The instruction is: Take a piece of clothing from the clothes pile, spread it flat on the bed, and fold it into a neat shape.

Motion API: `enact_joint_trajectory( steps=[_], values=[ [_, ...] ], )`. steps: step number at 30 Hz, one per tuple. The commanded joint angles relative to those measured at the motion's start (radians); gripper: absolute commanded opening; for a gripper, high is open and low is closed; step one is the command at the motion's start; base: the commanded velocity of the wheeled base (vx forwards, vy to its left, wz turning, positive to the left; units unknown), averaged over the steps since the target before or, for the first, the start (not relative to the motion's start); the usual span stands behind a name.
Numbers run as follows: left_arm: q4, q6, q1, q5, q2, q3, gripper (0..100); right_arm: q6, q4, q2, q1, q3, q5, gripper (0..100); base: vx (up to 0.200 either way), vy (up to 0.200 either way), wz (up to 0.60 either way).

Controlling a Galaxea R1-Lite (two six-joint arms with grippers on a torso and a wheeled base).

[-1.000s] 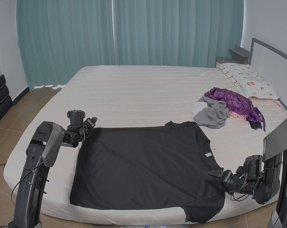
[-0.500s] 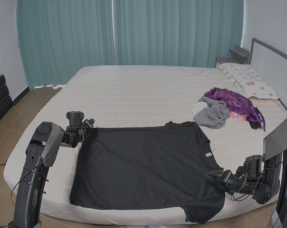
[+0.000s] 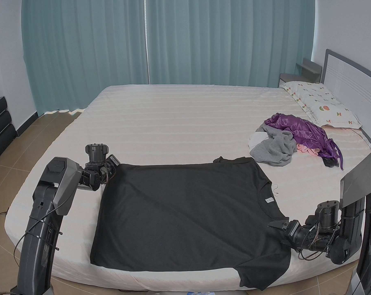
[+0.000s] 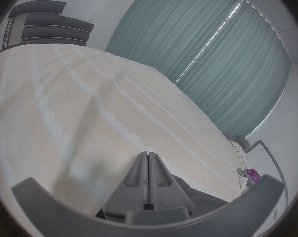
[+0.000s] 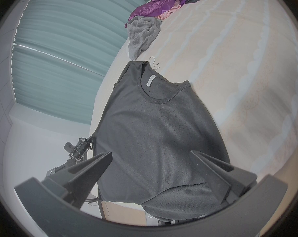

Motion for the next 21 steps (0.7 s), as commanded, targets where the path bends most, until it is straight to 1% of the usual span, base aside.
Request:
enact_joint_trajectory(
  steps=[1,6,20,21],
  values=[
    [-0.008,-0.001,0.005,0.001,-0.004,0.0,0,0.0,-0.016,0.001,0.002,0.0,0.001,100,0.0,0.0,0.0],
    [-0.041,-0.001,0.005,0.03,0.001,0.0,0,0.0,-0.016,0.001,0.002,0.0,0.001,100,0.0,0.0,0.0],
    [-0.045,0.003,0.005,0.031,0.002,0.0,0,-0.002,-0.016,0.001,0.004,0.002,0.001,100,0.0,0.0,0.0],
    [-0.043,0.003,0.005,0.031,0.002,0.0,100,-0.002,-0.016,0.001,0.004,0.002,0.001,100,0.0,0.0,0.0]
  ],
)
